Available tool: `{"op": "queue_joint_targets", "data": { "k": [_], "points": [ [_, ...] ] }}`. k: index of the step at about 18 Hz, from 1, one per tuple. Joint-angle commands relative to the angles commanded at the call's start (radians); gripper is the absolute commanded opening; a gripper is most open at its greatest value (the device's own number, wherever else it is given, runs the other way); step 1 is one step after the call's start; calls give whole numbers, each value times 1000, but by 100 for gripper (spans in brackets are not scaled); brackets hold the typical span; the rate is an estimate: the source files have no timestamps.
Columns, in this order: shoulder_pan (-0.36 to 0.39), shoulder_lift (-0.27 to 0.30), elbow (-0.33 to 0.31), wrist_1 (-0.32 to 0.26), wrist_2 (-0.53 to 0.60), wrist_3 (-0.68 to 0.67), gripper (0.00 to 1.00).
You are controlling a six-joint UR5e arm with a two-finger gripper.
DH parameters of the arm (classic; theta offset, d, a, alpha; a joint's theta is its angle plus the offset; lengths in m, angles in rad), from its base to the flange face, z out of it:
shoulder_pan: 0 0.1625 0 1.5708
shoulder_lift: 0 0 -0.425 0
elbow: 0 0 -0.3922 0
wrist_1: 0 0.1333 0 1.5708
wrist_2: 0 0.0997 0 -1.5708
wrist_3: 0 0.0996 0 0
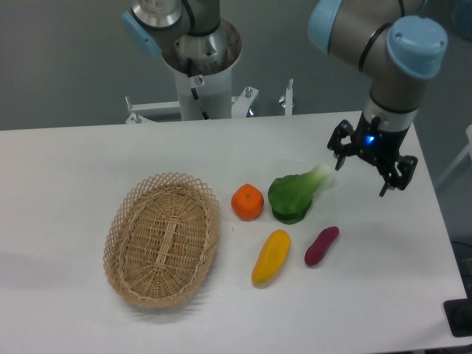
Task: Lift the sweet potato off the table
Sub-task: 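Move the open gripper down toward the purple sweet potato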
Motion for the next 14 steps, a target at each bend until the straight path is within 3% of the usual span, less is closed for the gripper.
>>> {"op": "queue_joint_targets", "data": {
  "k": [4, 10, 11, 14],
  "points": [
    [-34, -75, -6, 88, 3, -59, 100],
    [-37, -126, -63, 100, 6, -18, 100],
    [-35, -129, -84, 132, 8, -2, 100],
    [-35, -153, -153, 304, 26, 13, 100]
  ]
}}
